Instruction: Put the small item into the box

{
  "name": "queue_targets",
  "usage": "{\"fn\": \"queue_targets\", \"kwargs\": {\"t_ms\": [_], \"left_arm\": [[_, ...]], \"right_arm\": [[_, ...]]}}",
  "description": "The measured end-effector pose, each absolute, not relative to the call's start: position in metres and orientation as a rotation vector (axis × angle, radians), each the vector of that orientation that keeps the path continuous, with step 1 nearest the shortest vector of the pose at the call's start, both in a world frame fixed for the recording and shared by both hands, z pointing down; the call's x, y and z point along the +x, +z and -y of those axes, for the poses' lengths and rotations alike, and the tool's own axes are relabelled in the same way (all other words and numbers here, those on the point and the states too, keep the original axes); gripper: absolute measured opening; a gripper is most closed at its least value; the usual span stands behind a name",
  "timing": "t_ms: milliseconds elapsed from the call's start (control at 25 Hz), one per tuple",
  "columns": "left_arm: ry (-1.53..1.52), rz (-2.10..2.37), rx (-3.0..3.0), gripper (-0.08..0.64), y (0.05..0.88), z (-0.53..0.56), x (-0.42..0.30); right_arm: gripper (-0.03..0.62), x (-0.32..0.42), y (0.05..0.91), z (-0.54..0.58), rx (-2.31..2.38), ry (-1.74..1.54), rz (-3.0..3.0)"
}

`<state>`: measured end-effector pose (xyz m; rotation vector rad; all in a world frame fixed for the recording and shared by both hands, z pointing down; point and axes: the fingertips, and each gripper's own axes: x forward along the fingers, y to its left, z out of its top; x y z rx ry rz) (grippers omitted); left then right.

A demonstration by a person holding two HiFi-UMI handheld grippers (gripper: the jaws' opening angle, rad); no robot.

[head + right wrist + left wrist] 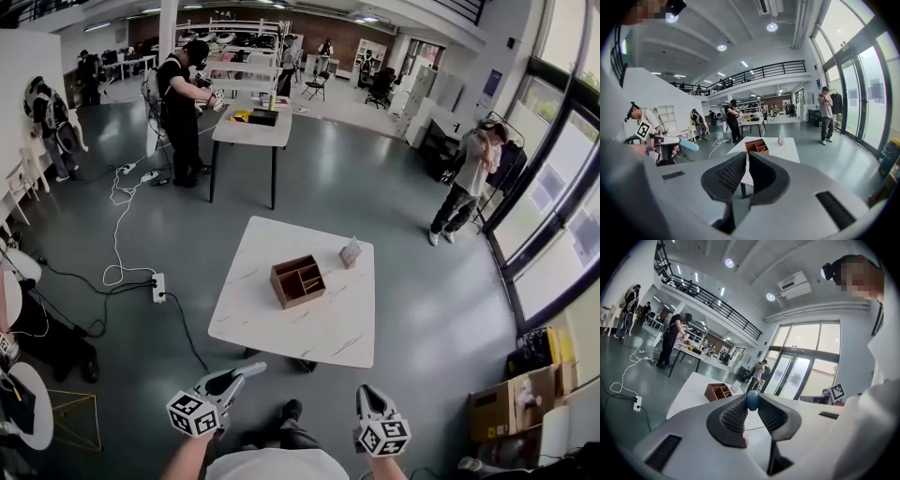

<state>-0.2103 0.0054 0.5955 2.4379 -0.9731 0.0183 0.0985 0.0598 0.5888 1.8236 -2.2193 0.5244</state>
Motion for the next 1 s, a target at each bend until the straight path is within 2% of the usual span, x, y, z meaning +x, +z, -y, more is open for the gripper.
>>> {"fn": "queue_targets", "kwargs": {"t_ms": [1000], "left_arm": [[0.064,1.093,2.402,0.075,0.596,0.107,-0.146]], "right_arm": [[0.038,0.148,0.610,0.094,1.670,0.577,2.361]]}}
